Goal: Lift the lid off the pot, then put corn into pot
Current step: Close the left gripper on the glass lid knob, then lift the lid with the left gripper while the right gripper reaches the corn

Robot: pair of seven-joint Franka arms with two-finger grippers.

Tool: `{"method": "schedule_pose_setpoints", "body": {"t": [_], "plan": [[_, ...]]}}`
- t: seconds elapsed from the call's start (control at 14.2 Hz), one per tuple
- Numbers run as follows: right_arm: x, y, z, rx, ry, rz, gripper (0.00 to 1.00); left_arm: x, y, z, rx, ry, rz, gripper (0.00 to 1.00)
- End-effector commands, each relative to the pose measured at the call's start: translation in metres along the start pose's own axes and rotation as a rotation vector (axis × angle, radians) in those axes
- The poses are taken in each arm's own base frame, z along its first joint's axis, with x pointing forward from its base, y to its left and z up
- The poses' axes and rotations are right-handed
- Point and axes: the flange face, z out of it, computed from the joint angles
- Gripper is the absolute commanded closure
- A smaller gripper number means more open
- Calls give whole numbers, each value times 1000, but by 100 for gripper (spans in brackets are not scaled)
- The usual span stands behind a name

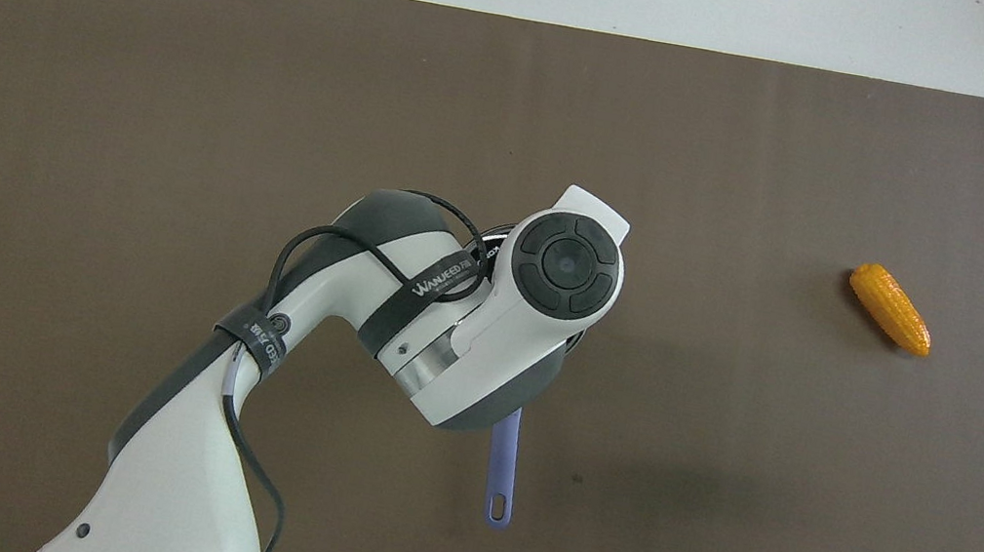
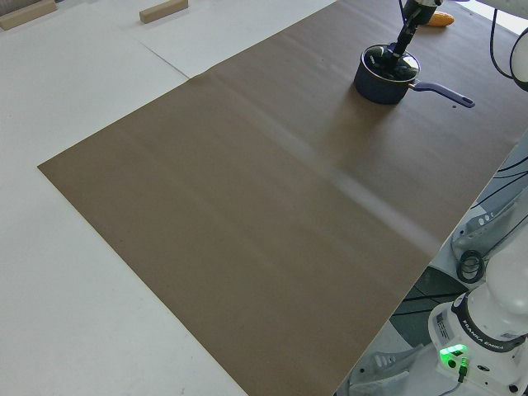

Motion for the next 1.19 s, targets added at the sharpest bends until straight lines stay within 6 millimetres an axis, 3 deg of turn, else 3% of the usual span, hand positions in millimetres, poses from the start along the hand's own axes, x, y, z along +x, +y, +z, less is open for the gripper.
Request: {"method": "schedule_pose_setpoints", "body": {"t": [0.0,0.14,0.42,0.49,0.63,0.84,1.12], "plan": [[-3,4,1,7,7,13,0,1,2,-2,14,23,-7,9],[-3,4,1,7,7,13,0,0,1,-2,16,21,-7,13],[-3,4,1,7,7,13,0,0,1,-2,18,21,-7,32],[-3,4,1,7,7,11,0,1,1,-2,20,20,-9,39],[-3,4,1,7,7,11,0,3,-1,-1,23,23,-9,68],[-3,4,1,7,7,13,0,4,-2,-3,27,27,-7,78],[-3,4,1,7,7,11,0,6,-6,-12,28,30,-13,79]]}}
